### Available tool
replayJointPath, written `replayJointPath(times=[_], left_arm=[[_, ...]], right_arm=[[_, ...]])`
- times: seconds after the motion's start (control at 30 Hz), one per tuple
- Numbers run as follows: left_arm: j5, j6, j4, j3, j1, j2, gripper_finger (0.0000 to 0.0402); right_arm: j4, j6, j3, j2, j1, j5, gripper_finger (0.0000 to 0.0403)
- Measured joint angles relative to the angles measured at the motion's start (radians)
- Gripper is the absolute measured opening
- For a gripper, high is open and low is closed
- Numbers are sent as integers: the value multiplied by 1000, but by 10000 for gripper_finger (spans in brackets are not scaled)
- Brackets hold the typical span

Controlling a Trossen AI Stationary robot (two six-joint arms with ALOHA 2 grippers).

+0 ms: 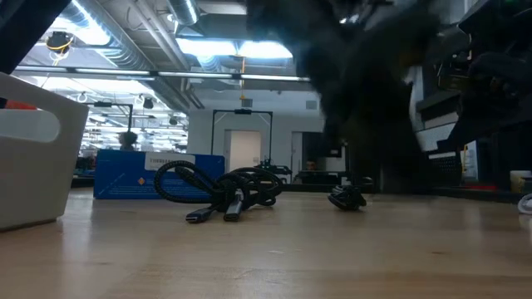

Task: Pick and place USB-C Cables
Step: Put the bottom right black usb cable into the white bin

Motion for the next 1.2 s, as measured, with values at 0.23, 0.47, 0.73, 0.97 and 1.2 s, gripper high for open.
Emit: replayJointPath(times=[0.23, 0.47, 0.73, 0.97, 1.2], left_arm=[[-198, 168, -469, 231, -14, -98, 26], [-318, 114, -1001, 402, -33, -169, 26], [-193, 38, -1160, 308, -110, -268, 26], [-204, -138, -1188, 75, -181, -402, 26], [-132, -374, -1167, -205, -252, -606, 26]], right_arm=[[0, 26, 0, 0, 0, 0, 8], [-1, 27, 0, 0, 0, 0, 8], [0, 27, 0, 0, 0, -6, 8], [3, 27, 0, 2, 0, -24, 8], [2, 51, 0, 2, 0, -24, 8]])
